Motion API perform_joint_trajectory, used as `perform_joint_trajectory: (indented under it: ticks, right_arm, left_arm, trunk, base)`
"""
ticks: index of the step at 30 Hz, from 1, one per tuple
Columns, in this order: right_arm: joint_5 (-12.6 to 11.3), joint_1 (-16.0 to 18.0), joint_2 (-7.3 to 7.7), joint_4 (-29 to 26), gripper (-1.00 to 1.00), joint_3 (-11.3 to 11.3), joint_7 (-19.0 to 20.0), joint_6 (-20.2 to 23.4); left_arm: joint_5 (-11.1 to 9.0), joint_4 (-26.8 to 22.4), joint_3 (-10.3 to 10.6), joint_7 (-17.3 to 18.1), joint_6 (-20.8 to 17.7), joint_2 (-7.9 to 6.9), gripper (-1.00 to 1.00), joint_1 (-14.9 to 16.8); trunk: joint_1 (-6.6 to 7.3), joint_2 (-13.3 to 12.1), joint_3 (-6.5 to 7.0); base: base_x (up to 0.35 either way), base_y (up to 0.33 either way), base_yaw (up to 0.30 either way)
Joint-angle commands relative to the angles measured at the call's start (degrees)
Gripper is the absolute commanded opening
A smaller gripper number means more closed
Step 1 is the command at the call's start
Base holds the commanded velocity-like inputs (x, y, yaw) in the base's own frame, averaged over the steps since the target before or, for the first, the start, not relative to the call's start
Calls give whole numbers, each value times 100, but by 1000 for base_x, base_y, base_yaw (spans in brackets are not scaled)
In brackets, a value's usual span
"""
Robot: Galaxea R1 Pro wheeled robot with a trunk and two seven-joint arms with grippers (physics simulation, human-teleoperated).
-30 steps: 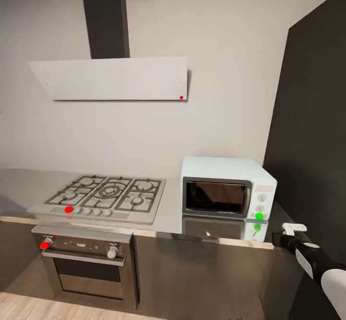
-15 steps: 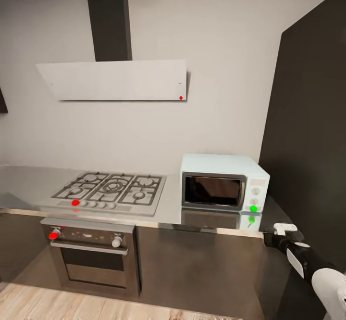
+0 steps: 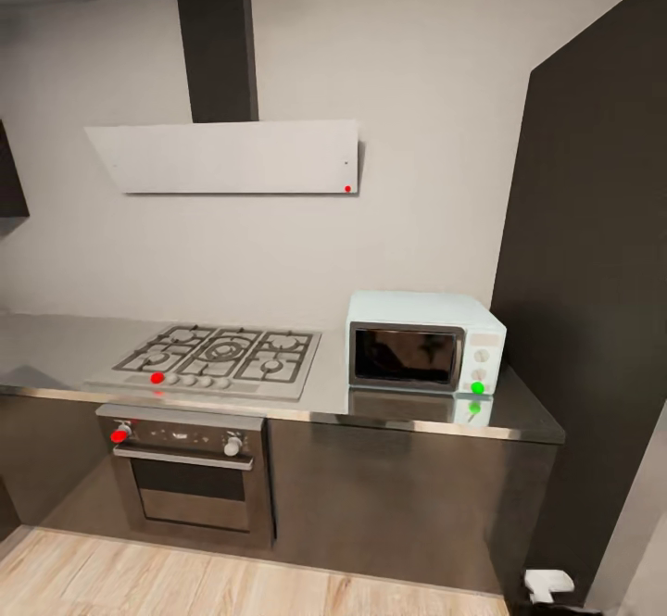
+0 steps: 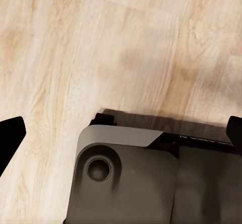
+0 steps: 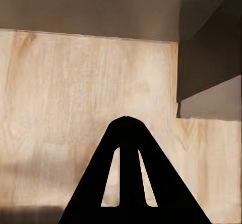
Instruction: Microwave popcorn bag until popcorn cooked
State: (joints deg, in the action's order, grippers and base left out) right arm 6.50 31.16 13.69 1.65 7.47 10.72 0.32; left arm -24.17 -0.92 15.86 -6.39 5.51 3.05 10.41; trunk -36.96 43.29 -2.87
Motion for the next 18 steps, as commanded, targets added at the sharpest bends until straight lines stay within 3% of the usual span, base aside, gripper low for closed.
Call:
perform_joint_trajectory:
  ticks: [1, 4, 7, 9, 18]
  right_arm:
    - [40, -504, -2, 16, -100, 55, 11, -13]
    - [6, -850, -38, 25, -100, 88, 10, -180]
    - [-66, -1663, -145, 28, -100, 104, 17, -309]
    - [-95, -1943, -256, 29, -100, 112, 17, -476]
    - [-114, -2217, -421, 37, -100, 124, 58, -550]
  left_arm:
    - [-48, 4, 49, -23, 18, -1, 100, 5]
    - [-60, 9, 49, -26, 19, -6, 100, 5]
    - [-62, 19, 49, -27, 18, -7, 100, 5]
    - [-65, 21, 49, -28, 15, -7, 100, 5]
    - [-75, 22, 41, -28, 20, -15, 100, 4]
  trunk:
    - [-2, 7, -9]
    - [-2, 7, -9]
    - [-2, 7, -9]
    - [-2, 7, -9]
    - [-2, 7, -9]
  base:
    - [0, 0, 0]
    - [0, 0, 0]
    - [0, 0, 0]
    - [0, 0, 0]
    - [0, 0, 0]
